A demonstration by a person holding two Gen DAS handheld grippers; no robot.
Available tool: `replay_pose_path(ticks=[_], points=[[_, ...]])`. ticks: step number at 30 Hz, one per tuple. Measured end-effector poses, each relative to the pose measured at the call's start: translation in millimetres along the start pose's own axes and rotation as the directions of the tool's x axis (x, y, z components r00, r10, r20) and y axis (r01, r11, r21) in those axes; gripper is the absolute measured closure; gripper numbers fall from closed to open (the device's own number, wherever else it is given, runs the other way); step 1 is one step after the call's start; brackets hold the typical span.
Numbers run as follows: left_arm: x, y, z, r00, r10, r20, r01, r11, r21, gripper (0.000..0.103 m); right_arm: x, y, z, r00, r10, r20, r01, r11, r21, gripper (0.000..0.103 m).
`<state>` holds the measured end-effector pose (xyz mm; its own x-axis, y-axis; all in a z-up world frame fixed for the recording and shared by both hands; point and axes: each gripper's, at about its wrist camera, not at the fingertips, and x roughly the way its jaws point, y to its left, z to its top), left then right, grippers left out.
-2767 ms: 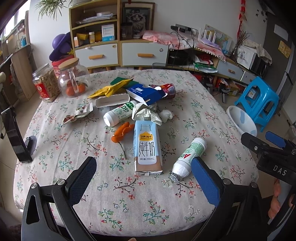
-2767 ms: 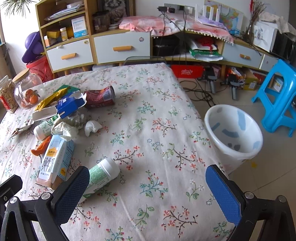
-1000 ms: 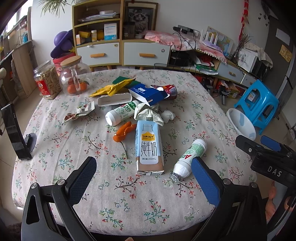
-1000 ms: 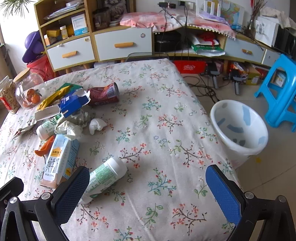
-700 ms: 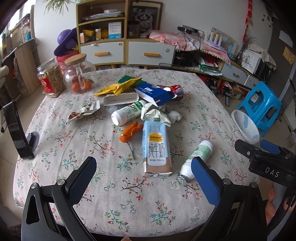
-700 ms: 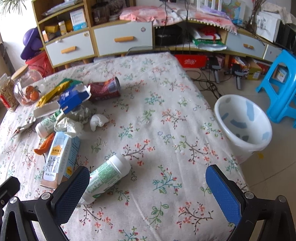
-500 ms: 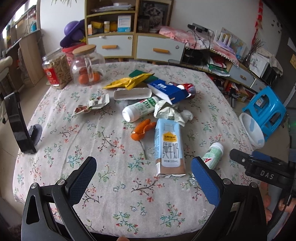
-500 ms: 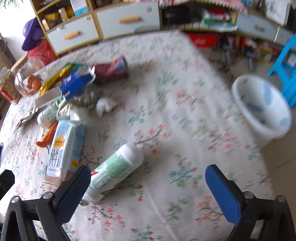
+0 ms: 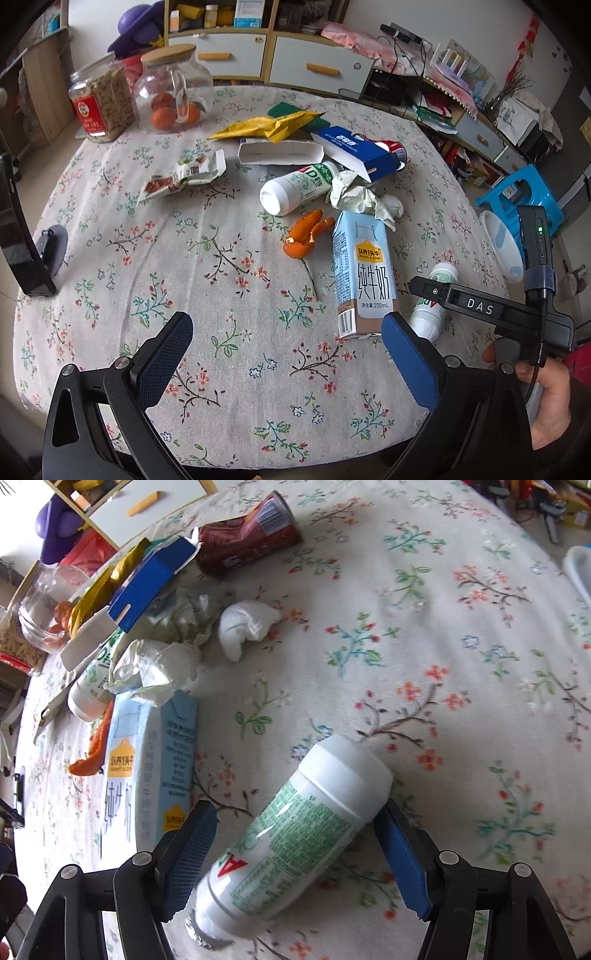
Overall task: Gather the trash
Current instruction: 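Grasp the white AD bottle with the right gripper while the left gripper grasps the milk carton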
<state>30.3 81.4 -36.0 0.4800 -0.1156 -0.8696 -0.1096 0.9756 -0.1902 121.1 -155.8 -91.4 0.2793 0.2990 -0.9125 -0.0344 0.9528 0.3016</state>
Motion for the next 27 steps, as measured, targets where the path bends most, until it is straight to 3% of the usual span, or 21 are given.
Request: replay_pose_path(ticks=[5, 10, 17, 25, 27], points=[[11, 4, 4, 0.998, -0.053, -0.027, 0.052, 0.998, -0.033, 0.000, 2, 3, 2, 1.000, 0.011, 0.011, -0.010, 1.000, -0.027, 0.057], [26, -5, 9, 0.988, -0.144, -0.058, 0.142, 0.989, -0.040, 0.004, -5, -3, 1, 1.000, 0.027, 0.010, -0.027, 1.000, -0.015, 0.059], [50, -36, 18, 0.973, -0.202, -0.106, 0.201, 0.979, -0.025, 0.026, -33, -26, 4, 0.997, 0.029, 0.067, -0.031, 0.999, 0.021, 0.061], [85, -69, 35, 0.982, -0.135, -0.134, 0.139, 0.990, 0.023, 0.034, -50, -58, 5, 0.997, 0.001, 0.078, -0.007, 0.997, 0.074, 0.061], [94, -74, 37, 0.983, -0.106, -0.151, 0.113, 0.993, 0.038, 0.043, -53, -67, 6, 0.997, -0.006, 0.074, 0.000, 0.996, 0.088, 0.061]])
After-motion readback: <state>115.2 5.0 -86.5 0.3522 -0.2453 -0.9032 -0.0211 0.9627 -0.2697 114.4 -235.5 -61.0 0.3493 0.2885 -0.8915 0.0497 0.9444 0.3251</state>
